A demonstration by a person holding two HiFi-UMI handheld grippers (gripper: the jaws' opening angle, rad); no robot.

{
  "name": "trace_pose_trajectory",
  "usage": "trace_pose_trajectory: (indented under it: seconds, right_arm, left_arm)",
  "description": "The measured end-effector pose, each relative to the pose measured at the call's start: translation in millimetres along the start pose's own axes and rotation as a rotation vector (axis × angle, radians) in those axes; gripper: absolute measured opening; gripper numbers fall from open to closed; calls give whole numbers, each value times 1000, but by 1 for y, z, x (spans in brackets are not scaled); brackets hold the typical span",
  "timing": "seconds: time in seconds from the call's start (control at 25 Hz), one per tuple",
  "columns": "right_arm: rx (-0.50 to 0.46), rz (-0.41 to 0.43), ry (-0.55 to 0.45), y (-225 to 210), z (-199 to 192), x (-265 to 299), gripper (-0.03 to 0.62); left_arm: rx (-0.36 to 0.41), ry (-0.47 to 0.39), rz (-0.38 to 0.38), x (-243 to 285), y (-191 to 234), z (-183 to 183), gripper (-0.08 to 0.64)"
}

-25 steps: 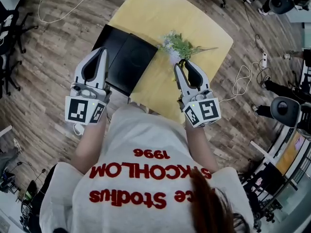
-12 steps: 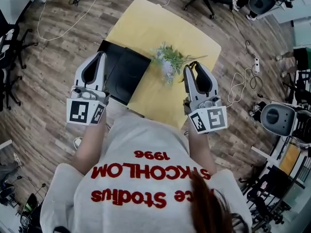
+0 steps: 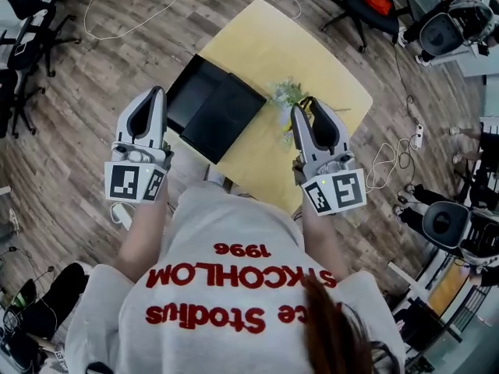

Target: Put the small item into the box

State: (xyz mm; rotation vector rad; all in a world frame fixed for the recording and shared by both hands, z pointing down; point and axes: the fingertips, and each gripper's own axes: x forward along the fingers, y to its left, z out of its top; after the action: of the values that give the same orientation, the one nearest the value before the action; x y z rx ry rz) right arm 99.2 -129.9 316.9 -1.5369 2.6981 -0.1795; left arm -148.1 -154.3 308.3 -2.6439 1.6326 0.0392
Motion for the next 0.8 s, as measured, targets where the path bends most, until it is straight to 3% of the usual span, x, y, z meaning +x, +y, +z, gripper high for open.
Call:
trace_pose_trajectory:
  seconds: [0.36,0.8]
  right_arm:
    - [-4,181,29,49,-4,66,115]
    - [-32,310,80,86,-30,132,115]
  left_arm:
    - [-13,25,164,-49,54,-7,6]
    - [-49,56,244,-79,83,-36,6]
